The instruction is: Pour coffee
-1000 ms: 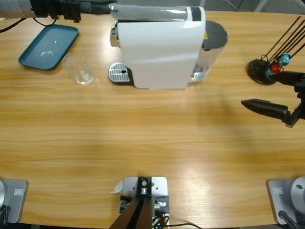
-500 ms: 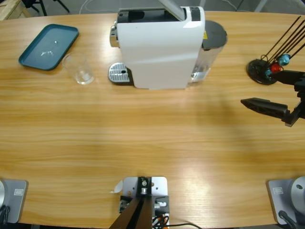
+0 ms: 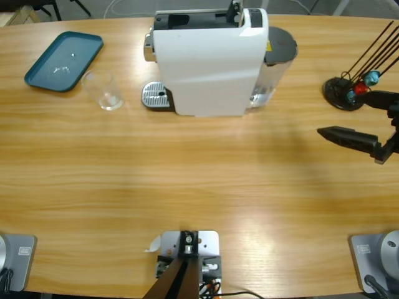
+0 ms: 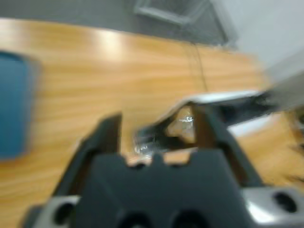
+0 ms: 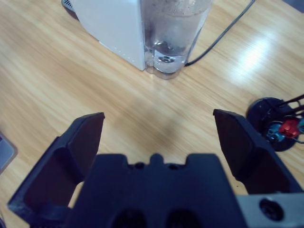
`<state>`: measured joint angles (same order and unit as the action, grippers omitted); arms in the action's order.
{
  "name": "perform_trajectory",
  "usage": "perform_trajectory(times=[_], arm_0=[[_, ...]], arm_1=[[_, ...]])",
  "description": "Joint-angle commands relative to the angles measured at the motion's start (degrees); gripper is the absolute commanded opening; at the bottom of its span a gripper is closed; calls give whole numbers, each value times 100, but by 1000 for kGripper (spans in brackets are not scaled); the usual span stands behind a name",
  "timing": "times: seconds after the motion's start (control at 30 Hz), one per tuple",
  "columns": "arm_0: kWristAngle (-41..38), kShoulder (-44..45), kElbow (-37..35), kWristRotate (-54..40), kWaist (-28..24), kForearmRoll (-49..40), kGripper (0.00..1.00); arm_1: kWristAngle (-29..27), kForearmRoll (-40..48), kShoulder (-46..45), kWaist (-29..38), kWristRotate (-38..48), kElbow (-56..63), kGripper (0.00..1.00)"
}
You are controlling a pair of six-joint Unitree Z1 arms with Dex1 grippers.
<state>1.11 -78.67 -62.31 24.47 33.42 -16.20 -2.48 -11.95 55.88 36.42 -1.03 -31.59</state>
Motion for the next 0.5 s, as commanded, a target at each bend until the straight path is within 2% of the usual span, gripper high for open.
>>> perform_trajectory(times=[0.03,0.07,0.1,0.13,0.17,0.2,0.37,0.5], arm_0=[[2123,1782,1271,-1299,288,-859,964],[2121,1961,1450,-1347,288,-859,964],[2121,2117,1622,-1357,288,-859,966],[2116,2260,1787,-1357,288,-859,966],[2106,2386,1930,-1356,288,-859,964],[2069,2487,2055,-1350,288,-859,964],[1687,2645,2496,-1243,291,-839,954],[1640,2536,2522,-1224,293,-739,954]], arm_1=[[-939,-869,-436,-870,699,-230,986],[-939,-985,-390,-1174,727,-332,963],[-939,-1050,-371,-1417,736,-406,884],[-939,-1048,-394,-1624,748,-425,729],[-939,-989,-447,-1868,780,-408,528],[-935,-920,-492,-2085,808,-381,463],[-796,-300,-273,-2784,824,-281,467],[-483,472,460,-2877,824,-137,475]])
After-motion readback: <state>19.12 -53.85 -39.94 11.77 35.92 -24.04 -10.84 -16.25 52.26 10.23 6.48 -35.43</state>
